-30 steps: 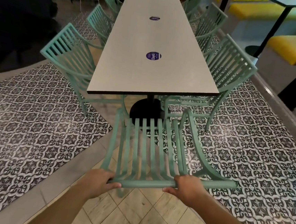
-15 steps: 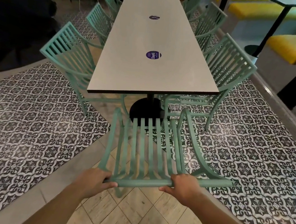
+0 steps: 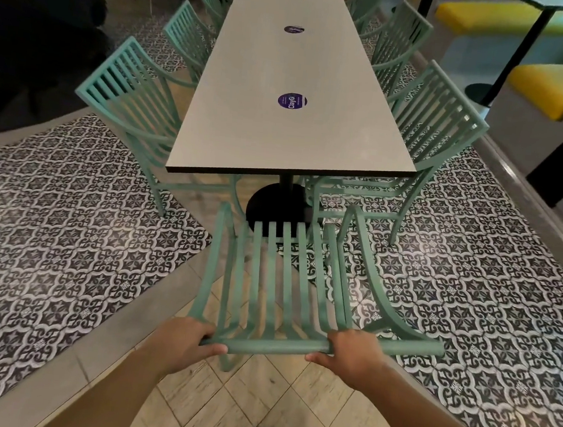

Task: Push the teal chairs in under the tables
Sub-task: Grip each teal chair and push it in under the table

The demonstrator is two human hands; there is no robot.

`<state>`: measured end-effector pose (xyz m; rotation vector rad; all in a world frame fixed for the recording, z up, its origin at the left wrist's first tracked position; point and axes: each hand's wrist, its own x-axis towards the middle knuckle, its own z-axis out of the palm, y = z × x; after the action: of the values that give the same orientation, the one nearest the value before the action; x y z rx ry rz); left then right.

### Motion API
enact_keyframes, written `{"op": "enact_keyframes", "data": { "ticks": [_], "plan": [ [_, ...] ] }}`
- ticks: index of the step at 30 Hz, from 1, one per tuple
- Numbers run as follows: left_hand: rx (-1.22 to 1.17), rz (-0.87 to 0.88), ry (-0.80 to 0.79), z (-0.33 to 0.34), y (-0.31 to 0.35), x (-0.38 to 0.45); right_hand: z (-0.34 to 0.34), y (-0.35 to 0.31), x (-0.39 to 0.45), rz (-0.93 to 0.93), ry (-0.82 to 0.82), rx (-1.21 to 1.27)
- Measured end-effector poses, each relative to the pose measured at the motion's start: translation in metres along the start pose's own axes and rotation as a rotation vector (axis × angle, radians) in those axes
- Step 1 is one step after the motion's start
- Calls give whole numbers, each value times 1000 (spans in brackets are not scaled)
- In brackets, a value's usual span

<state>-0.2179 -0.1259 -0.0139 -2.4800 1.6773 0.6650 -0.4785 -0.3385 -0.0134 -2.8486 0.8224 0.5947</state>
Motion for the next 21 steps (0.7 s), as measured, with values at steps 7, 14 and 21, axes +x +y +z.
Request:
{"op": "enact_keyframes", "data": {
  "ticks": [7,14,21],
  "plan": [
    [11,-23,-22,-4,4,-2,3,-1,1,21,-11,-4],
    [50,-34,-45,-15,28,5,3,-1,-3,67,44,199],
    [85,132,10,-65,111,65,-26,63,-24,234,106,350]
  ]
}}
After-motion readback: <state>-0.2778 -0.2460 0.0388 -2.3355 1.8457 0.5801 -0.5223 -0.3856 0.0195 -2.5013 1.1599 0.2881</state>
